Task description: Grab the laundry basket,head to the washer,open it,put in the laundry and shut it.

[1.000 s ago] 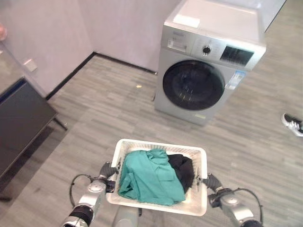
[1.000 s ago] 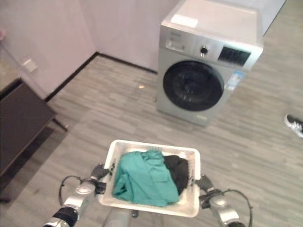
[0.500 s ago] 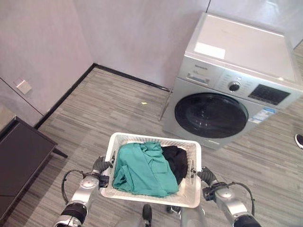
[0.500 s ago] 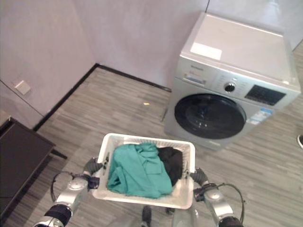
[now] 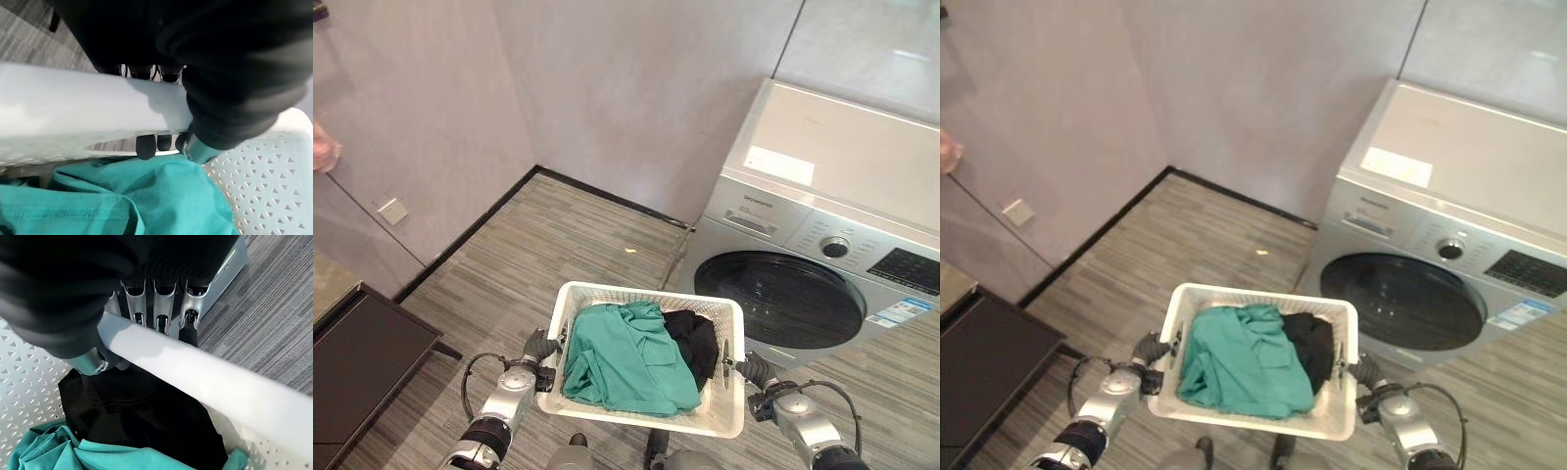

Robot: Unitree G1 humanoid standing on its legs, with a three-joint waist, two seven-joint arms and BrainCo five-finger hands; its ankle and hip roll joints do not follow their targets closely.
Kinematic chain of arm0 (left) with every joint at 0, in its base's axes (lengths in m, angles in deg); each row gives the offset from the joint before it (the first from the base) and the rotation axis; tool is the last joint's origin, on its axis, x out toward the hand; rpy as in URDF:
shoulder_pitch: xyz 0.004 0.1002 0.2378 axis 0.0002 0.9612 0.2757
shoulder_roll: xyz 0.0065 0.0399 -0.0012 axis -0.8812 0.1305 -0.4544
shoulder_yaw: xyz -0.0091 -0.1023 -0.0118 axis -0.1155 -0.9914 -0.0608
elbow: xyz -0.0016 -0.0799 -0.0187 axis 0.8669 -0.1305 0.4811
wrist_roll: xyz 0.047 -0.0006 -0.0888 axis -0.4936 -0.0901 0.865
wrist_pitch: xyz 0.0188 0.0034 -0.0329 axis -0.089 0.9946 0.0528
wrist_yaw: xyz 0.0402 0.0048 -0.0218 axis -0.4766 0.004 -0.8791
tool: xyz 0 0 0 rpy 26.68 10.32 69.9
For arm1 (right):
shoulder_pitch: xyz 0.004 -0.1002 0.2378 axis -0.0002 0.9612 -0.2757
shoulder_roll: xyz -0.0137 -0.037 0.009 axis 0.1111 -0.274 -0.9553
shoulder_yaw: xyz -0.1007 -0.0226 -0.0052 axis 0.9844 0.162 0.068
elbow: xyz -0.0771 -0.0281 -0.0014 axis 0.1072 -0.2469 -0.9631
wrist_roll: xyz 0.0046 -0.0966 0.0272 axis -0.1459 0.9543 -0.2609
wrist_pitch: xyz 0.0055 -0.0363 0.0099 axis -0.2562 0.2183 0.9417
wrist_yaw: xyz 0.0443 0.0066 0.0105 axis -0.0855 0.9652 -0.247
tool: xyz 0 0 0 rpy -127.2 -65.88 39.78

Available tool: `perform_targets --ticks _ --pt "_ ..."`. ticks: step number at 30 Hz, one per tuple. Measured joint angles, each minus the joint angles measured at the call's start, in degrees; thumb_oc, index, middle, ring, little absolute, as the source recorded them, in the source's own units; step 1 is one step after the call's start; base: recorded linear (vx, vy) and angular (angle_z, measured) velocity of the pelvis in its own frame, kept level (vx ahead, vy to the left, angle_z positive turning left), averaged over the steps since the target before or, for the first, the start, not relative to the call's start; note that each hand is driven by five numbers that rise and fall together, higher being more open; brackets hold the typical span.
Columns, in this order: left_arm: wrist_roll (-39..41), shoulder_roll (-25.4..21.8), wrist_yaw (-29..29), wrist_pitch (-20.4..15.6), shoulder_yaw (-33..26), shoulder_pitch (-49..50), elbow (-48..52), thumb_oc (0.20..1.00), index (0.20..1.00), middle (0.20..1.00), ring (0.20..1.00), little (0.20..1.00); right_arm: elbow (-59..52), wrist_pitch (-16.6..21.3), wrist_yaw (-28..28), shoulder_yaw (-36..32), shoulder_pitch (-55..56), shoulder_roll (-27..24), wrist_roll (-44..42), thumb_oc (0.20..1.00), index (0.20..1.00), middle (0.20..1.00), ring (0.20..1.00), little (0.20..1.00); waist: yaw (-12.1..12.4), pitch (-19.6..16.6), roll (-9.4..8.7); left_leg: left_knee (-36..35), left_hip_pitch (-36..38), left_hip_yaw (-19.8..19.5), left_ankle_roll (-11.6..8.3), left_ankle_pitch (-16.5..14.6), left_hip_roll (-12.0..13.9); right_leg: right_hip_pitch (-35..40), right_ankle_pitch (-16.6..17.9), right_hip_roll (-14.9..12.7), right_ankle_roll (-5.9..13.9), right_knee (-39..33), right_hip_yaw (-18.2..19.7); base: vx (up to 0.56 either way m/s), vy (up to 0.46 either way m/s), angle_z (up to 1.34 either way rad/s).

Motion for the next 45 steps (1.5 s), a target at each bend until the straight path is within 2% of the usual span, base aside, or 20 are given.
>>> perform_targets --ticks 3,9,16,17,20,24,31,36,40,45 --pt "0.4 0.0 0.0 0.1 0.0 0.7 -0.5 0.2 0.2 0.2 0.2 0.2 0.0 0.0 0.0 0.1 0.0 0.2 0.0 0.2 0.2 0.2 0.2 0.2 0.4 -0.3 0.27 -0.9 0.8 0.0 0.7 0.5 -0.4 0.6 0.1 -0.3 0.2 -0.2 -0.1 0.01 0.002 0.04" --pt "0.5 0.1 0.0 0.1 0.0 1.4 -0.5 0.2 0.2 0.2 0.2 0.2 0.0 -0.4 0.0 0.2 0.2 0.2 0.0 0.2 0.2 0.2 0.2 0.2 0.1 -1.4 1.95 -2.3 1.8 0.1 1.33 1.1 -0.8 1.4 0.7 -0.5 0.75 -1.5 0.0 0.01 0.01 -0.01" --pt "0.5 0.1 -0.1 0.1 -0.1 1.5 -0.5 0.2 0.2 0.2 0.2 0.2 0.0 -0.4 0.0 0.4 0.2 0.2 0.0 0.2 0.2 0.2 0.2 0.2 -0.1 -1.5 1.99 -3.2 2.8 1.2 1.38 1.1 -0.7 1.5 1.2 -0.3 0.9 -2.3 1.4 -0.01 0.053 -0.09" --pt "0.5 0.2 -0.3 0.0 -1.2 4.6 -0.5 0.2 0.2 0.2 0.2 0.2 0.0 -0.7 -0.1 1.9 1.4 0.9 0.0 0.2 0.2 0.2 0.2 0.2 -1.6 -0.8 1.93 -5.7 3.8 3.2 1.78 1.5 -0.8 0.7 1.4 -0.2 1.46 -2.7 3.2 0.01 0.032 -0.18" --pt "2.0 2.2 -1.0 0.6 0.4 2.9 -3.6 0.2 0.2 0.2 0.2 0.2 14.7 0.0 -0.9 1.5 -3.3 4.2 -7.8 0.2 0.2 0.2 0.2 0.2 -1.1 -0.8 1.72 -5.5 2.4 3.3 1.75 1.4 -1.2 -1.0 1.4 -0.2 1.49 -2.1 3.3 0.03 0.013 -0.06" --pt "2.1 2.6 -1.5 1.7 1.6 2.8 -6.8 0.2 0.2 0.2 0.2 0.2 16.9 -0.5 -1.3 1.5 -4.3 5.1 -8.9 0.2 0.2 0.2 0.2 0.2 -1.0 -0.6 1.57 -4.7 0.7 3.5 1.85 1.4 -1.3 -2.5 1.6 -0.2 1.37 -2.1 3.6 0.04 0.025 -0.03" --pt "2.1 2.6 -1.4 1.8 1.2 3.0 -7.8 0.2 0.2 0.2 0.2 0.2 18.3 -1.7 -1.2 2.3 -4.9 5.7 -8.9 0.2 0.2 0.2 0.2 0.2 -0.1 -0.8 1.71 -5.9 4.6 3.4 2.35 1.1 -1.8 1.2 1.8 -0.6 1.45 -2.7 3.6 0.01 0.024 0.01" --pt "2.2 2.4 -1.1 2.6 -0.1 3.5 -9.4 0.2 0.2 0.2 0.2 0.2 18.7 -3.5 -1.1 4.0 -5.0 6.3 -10.6 0.2 0.2 0.2 0.2 0.2 0.4 -4.8 2.41 -7.9 5.7 3.3 3.07 1.6 -2.0 1.6 1.6 -1.2 1.9 -2.7 3.6 -0.02 0.015 0.01" --pt "2.2 1.2 -1.0 2.6 -0.6 3.3 -8.9 0.2 0.2 0.2 0.2 0.2 15.8 -4.6 -1.3 6.3 -5.8 5.6 -11.2 0.2 0.2 0.2 0.2 0.2 0.9 -6.5 2.81 -8.4 6.0 2.6 3.32 1.8 -2.3 2.1 1.5 -1.5 2.04 -2.7 3.0 0.0 0.02 0.09" --pt "2.7 -3.6 -0.3 3.3 -0.8 3.3 0.1 0.2 0.2 0.2 0.2 0.2 10.2 -5.8 -1.5 7.1 -7.9 4.6 -13.6 0.2 0.2 0.2 0.2 0.2 2.3 -6.7 2.69 -8.5 6.8 1.7 3.62 2.4 -2.7 3.1 1.6 -1.9 2.17 -2.7 2.2 -0.01 0.042 0.1"
